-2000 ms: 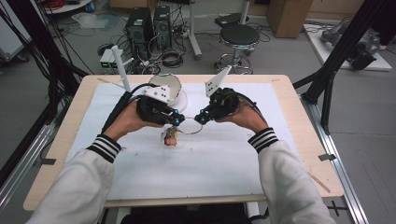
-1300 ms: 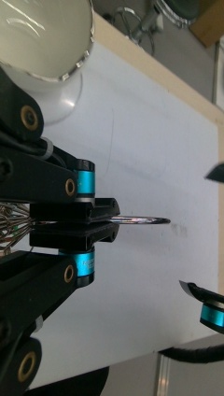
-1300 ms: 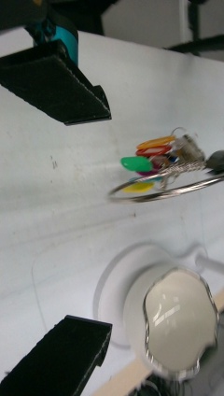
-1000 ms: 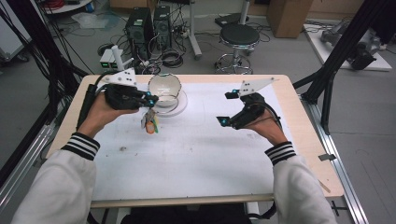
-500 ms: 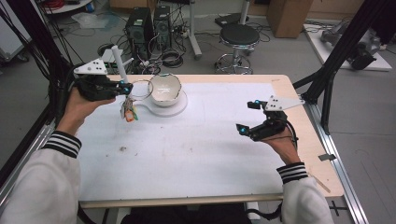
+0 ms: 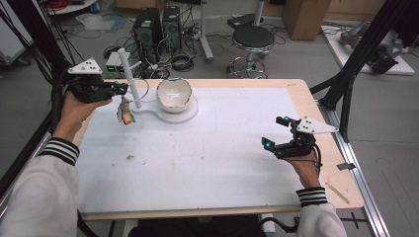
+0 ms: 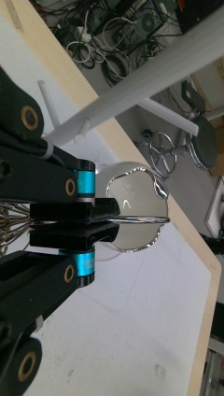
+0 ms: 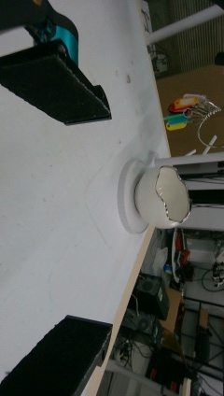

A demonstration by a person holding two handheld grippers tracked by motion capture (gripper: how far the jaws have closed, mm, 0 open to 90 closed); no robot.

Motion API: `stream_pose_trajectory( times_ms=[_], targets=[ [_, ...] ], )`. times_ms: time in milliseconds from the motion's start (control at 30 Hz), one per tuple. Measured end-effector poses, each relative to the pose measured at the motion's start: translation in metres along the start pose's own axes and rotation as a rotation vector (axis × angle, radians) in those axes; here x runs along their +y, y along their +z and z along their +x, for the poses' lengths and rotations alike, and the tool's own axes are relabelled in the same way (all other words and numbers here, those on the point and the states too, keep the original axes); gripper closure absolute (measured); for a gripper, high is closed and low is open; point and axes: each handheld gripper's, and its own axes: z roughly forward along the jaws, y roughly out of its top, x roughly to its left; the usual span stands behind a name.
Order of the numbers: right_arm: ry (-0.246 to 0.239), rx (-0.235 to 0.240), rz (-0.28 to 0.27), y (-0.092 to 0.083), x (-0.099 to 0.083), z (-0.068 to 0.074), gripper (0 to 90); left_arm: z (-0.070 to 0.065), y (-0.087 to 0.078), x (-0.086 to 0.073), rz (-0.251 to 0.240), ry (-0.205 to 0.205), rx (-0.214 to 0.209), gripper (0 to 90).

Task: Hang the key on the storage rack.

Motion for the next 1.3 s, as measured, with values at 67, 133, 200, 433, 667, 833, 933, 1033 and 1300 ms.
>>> stream_pose_trajectory(
  times_ms=[67, 133, 200, 433, 667, 833, 933, 1033, 1300],
  targets=[
    [0.001, -0.025, -0.012, -0.003, -0.006, 0.0, 0.9, 0.002, 0.001, -0.001, 0.004, -0.001, 0.005, 87.0],
    [0.012, -0.041, -0.02, -0.007, -0.011, 0.0, 0.9, 0.006, 0.002, -0.003, 0.009, -0.007, 0.009, 87.0],
    [0.019, -0.055, -0.03, -0.01, -0.017, 0.0, 1.0, 0.01, 0.004, -0.005, 0.014, -0.014, 0.015, 87.0],
    [0.006, -0.094, -0.02, -0.015, -0.031, 0.003, 0.9, 0.022, 0.006, -0.013, 0.02, -0.044, 0.043, 87.0],
    [0.018, -0.136, -0.022, -0.018, -0.044, 0.003, 0.9, 0.031, 0.008, -0.019, 0.037, -0.064, 0.057, 86.9],
    [0.018, -0.158, -0.02, -0.019, -0.052, 0.003, 0.9, 0.038, 0.012, -0.024, 0.055, -0.08, 0.069, 86.9],
    [0.017, -0.161, -0.026, -0.019, -0.054, 0.003, 0.9, 0.042, 0.015, -0.027, 0.062, -0.093, 0.069, 87.0],
    [0.014, -0.146, -0.034, -0.018, -0.054, 0.006, 0.9, 0.045, 0.017, -0.03, 0.074, -0.101, 0.076, 86.9],
    [0.009, -0.136, -0.069, -0.018, -0.058, 0.008, 0.9, 0.051, 0.025, -0.036, 0.108, -0.119, 0.091, 86.9]
  ],
)
